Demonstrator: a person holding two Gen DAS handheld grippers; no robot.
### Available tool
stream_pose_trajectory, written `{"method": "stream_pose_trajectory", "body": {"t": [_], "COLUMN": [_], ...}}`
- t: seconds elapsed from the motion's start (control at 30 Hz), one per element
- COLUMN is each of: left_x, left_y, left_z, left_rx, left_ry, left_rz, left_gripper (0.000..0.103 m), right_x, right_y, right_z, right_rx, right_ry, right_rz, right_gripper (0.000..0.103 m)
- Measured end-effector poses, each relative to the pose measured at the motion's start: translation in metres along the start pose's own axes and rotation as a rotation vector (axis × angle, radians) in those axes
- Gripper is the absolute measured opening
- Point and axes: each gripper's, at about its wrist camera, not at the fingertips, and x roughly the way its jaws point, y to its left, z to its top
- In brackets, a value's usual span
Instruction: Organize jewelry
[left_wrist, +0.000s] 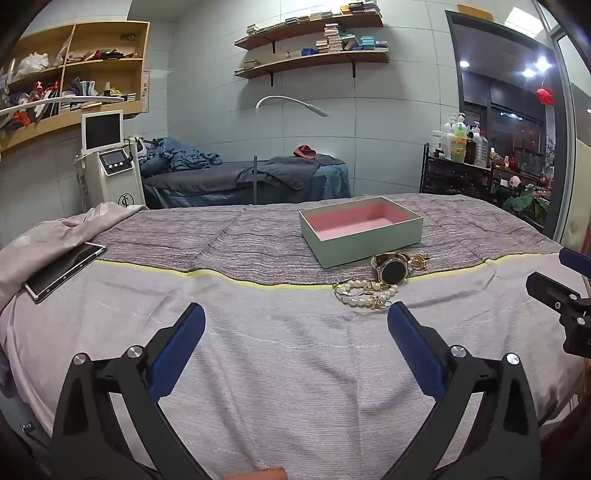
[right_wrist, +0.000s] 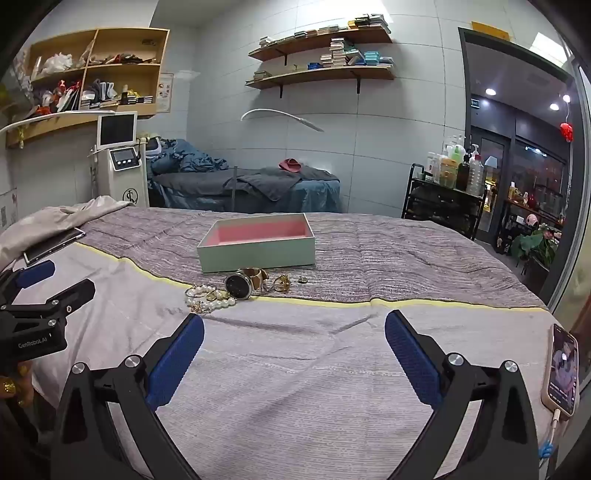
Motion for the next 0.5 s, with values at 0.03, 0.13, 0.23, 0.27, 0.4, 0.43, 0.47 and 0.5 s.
{"method": "stream_pose_trajectory", "body": {"t": [0.03,0.13,0.23,0.27,0.4,0.43,0.47,0.5], "left_x": [-0.0003,-0.002,-0.0022,-0.0011,-0.0027,-0.0029,-0.0033,-0.0026], "left_y": [0.0001,0.0002,0.0009,-0.0023,-0.0021,-0.0022,-0.0022,-0.0031], "left_z": [0.0001,0.0027,0.0015,0.0017,0.001,0.0013,0.0017,0.0009], "left_rx": [0.0,-0.002,0.001,0.005,0.011,0.012,0.012,0.013], "left_ry": [-0.001,-0.006,-0.009,-0.007,-0.005,-0.006,-0.007,-0.009], "left_rz": [0.0,-0.001,0.0,0.002,-0.005,-0.005,-0.005,-0.004], "left_gripper": [0.098,0.098,0.098,0.098,0.098,0.098,0.098,0.098], "right_x": [-0.0001,0.0,0.0007,0.0011,-0.0011,-0.0007,-0.0002,0.0005], "right_y": [0.0001,0.0008,0.0003,-0.0001,0.0011,0.0008,-0.0004,-0.0004], "right_z": [0.0001,0.0,-0.0003,-0.0004,-0.0009,-0.0011,-0.0009,-0.0015], "right_rx": [0.001,-0.004,-0.004,-0.005,-0.009,-0.009,-0.008,-0.008], "right_ry": [0.001,0.0,0.001,0.001,-0.006,-0.005,-0.004,-0.003], "right_rz": [0.001,0.003,0.005,0.006,-0.002,-0.001,-0.001,-0.001], "right_gripper": [0.097,0.097,0.097,0.097,0.097,0.097,0.097,0.097]}}
